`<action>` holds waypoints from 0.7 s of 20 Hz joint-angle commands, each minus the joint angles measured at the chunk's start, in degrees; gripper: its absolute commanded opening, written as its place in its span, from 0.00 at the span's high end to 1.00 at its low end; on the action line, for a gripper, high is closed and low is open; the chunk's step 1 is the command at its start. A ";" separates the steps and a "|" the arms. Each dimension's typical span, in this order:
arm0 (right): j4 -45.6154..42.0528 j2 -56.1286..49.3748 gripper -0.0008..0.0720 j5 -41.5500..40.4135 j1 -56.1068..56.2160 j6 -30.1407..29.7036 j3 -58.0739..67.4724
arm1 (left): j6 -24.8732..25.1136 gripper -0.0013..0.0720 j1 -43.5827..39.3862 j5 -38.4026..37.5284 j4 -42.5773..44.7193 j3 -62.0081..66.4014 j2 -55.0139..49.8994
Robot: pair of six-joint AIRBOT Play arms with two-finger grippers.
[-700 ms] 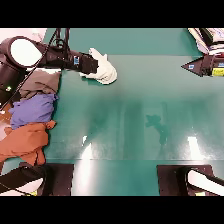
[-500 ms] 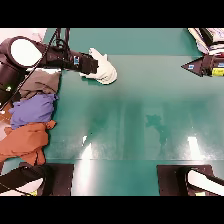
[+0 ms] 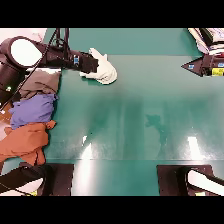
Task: Fold the shirts.
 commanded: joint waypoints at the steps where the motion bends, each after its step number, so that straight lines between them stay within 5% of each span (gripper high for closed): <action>1: 0.09 -0.04 0.97 -4.22 0.07 0.04 0.00 | -0.28 0.95 -0.02 4.07 -0.48 0.00 0.04; 2: 0.09 -0.04 0.97 -5.09 0.07 0.04 0.00 | 0.55 0.95 -0.02 5.49 0.74 -0.02 -0.02; 3: 0.09 -0.04 0.96 -5.03 0.07 0.04 0.00 | 1.62 0.62 -0.02 6.82 3.15 -0.02 -0.13; 4: 0.07 -0.04 0.97 -5.03 0.07 0.04 0.00 | 0.52 0.15 0.22 8.74 7.13 -0.07 -0.72; 6: 0.07 -0.04 0.97 -4.87 0.15 0.04 0.00 | -4.92 0.13 2.43 9.66 14.91 -0.09 -3.65; 9: 0.02 -0.04 0.96 -4.22 0.15 0.04 0.00 | -9.49 0.12 8.83 10.10 13.40 -0.07 -11.89; 14: -0.02 -0.04 0.96 -1.40 0.15 0.04 0.00 | -2.73 0.12 13.44 15.98 -0.07 0.66 -26.23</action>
